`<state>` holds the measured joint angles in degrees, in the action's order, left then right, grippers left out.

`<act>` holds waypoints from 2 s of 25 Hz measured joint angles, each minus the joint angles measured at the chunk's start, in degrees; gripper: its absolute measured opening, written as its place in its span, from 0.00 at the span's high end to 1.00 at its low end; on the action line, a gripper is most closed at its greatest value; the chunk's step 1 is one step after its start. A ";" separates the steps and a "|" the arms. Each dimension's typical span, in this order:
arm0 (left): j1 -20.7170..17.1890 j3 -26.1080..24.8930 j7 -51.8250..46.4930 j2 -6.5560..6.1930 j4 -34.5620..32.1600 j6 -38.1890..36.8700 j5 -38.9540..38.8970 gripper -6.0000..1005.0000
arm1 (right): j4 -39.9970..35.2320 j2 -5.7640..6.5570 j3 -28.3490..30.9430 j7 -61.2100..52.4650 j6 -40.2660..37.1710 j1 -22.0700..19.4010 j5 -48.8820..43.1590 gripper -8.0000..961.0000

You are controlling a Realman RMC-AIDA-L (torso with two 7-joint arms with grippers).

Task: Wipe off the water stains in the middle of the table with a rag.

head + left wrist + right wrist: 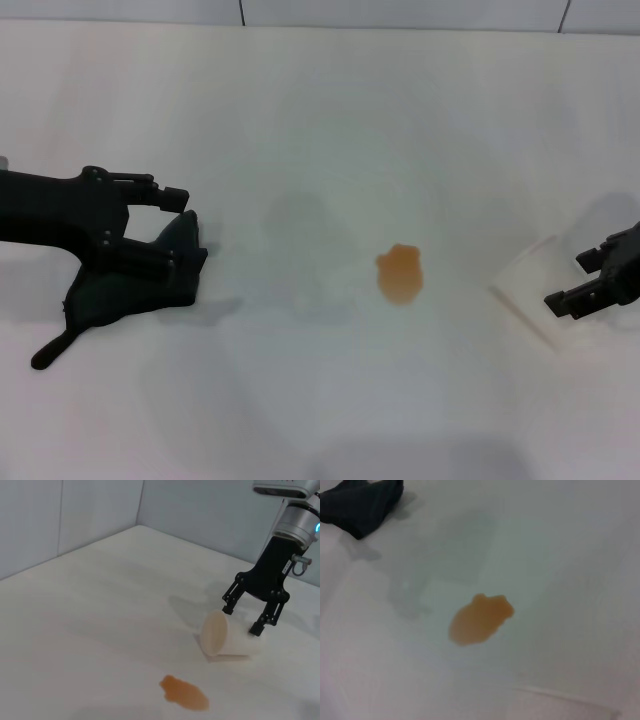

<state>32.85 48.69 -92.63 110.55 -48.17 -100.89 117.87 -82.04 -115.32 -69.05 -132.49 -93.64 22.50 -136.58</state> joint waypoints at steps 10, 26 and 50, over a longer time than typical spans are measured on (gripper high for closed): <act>0.23 0.00 -0.01 -0.10 0.01 0.16 0.05 0.12 | -0.26 0.01 -0.22 -0.56 -0.19 0.00 -0.29 0.17; 0.29 0.00 -0.01 -0.16 -0.04 0.35 0.08 0.12 | 0.30 0.10 -1.55 -2.06 -0.25 0.18 -2.56 0.18; 0.29 0.00 -0.01 -0.09 0.01 0.34 0.07 0.12 | 0.23 0.00 -2.95 -2.08 0.14 0.55 -3.08 0.18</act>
<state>33.13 48.69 -92.64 110.46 -48.16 -100.55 117.94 -81.82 -115.31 -72.00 -134.57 -93.50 23.05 -139.66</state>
